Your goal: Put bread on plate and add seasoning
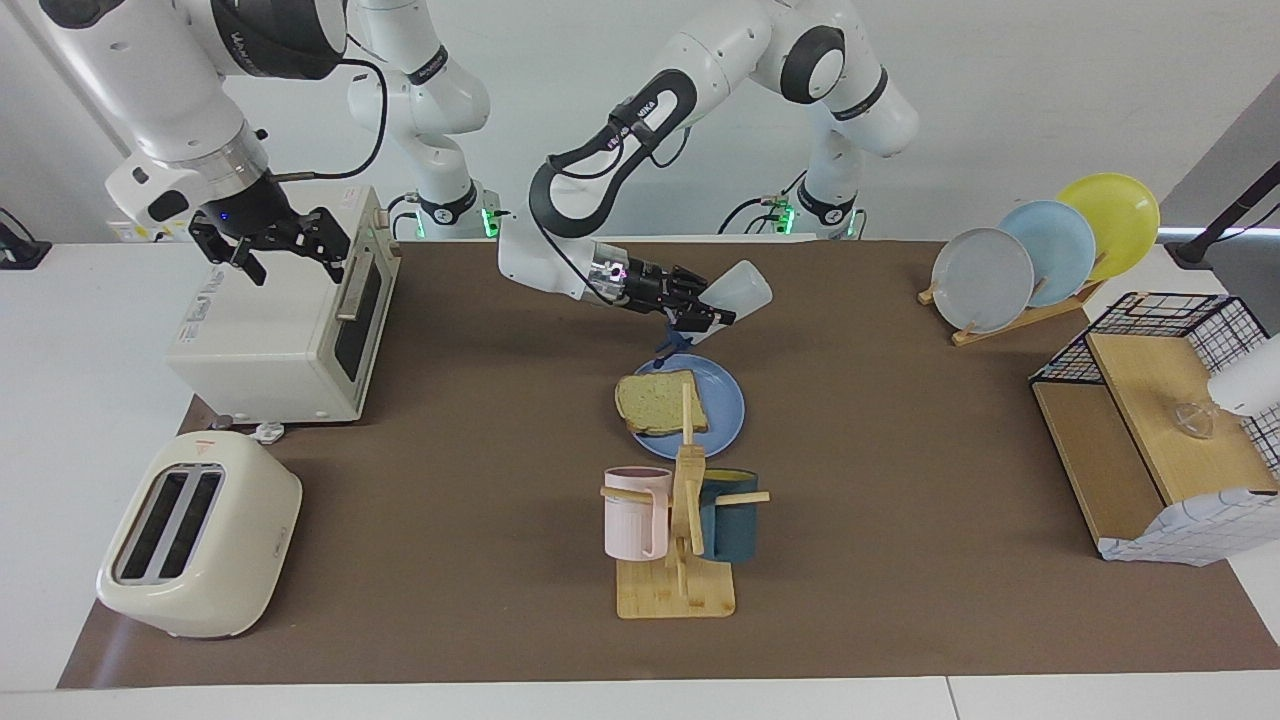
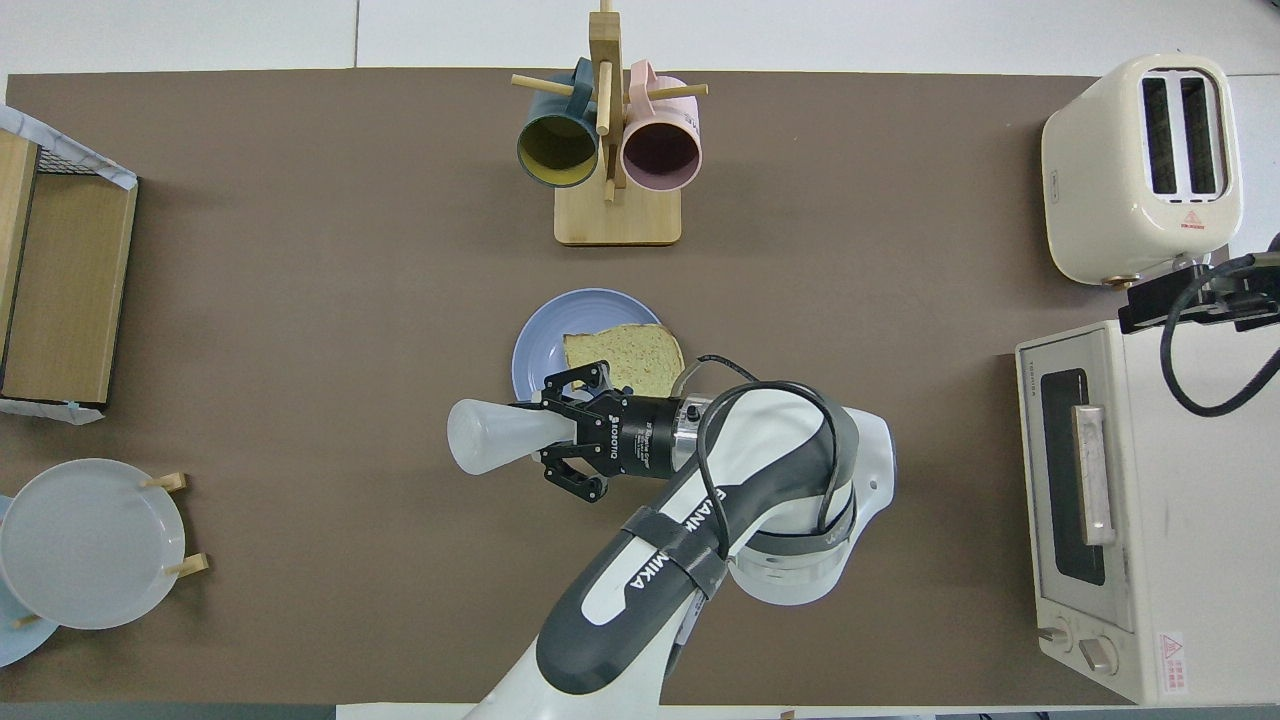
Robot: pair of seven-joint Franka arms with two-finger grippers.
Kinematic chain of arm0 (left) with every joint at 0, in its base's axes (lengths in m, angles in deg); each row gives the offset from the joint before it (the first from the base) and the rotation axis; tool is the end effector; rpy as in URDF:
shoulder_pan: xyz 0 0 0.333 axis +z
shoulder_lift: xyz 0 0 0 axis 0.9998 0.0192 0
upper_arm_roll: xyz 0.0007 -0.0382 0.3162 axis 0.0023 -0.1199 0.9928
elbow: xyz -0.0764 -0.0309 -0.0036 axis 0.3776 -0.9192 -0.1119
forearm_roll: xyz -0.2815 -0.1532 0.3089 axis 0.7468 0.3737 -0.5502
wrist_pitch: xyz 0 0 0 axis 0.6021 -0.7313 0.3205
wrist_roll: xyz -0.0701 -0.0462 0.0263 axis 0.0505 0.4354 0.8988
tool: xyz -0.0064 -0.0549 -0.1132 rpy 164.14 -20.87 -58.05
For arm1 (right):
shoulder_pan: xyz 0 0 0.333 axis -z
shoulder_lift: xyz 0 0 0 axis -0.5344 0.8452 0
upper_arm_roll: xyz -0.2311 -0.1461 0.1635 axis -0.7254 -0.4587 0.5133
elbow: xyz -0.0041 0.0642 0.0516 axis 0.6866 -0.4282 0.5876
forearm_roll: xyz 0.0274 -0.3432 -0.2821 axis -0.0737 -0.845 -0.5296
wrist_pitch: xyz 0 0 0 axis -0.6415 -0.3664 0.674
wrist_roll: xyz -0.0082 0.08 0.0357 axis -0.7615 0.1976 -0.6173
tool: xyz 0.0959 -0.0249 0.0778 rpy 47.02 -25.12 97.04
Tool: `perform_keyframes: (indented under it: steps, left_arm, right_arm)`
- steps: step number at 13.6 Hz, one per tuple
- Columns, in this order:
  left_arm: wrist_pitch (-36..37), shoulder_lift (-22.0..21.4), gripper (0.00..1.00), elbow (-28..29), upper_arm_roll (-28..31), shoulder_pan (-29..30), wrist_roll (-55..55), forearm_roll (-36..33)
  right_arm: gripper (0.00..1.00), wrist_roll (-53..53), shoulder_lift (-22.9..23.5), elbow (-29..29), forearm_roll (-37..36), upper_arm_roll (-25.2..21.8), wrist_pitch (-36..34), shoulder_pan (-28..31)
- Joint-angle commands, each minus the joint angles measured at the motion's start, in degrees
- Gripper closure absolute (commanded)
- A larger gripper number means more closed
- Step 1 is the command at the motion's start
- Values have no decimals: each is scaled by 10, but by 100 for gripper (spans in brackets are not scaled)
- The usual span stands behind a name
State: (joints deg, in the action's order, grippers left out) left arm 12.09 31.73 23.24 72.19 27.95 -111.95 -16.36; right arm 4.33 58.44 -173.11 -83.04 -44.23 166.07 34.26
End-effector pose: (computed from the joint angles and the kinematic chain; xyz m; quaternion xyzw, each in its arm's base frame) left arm 0.4417 -0.5046 0.3178 -0.5960 0.5456 0.3067 0.5030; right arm 0.5980 -0.0301 0.5871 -0.9995 0.0023 0.0314 0.0061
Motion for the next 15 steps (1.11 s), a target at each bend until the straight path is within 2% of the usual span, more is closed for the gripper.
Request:
perform_keyframes:
  steps: [1, 7, 10, 13, 15]
  left_arm:
    - [-4, 11, 100, -17, 8, 25, -4, 2]
    - [-65, 21, 100, -14, 8, 118, -4, -42]
    - [-94, 16, 100, -11, 7, 138, -2, -47]
    - [-108, -13, 100, -8, 7, 149, 6, -29]
    - [-119, -56, 100, 33, 7, 149, 29, -16]
  right_arm:
    - [0, -2, -6, -2, -6, 5, -5, 5]
    - [0, -2, -6, -2, -6, 5, -5, 5]
    - [0, -2, -6, -2, -6, 5, -5, 6]
    - [0, -2, -6, -2, -6, 5, -5, 6]
    - [0, -2, -6, -2, -6, 5, -5, 6]
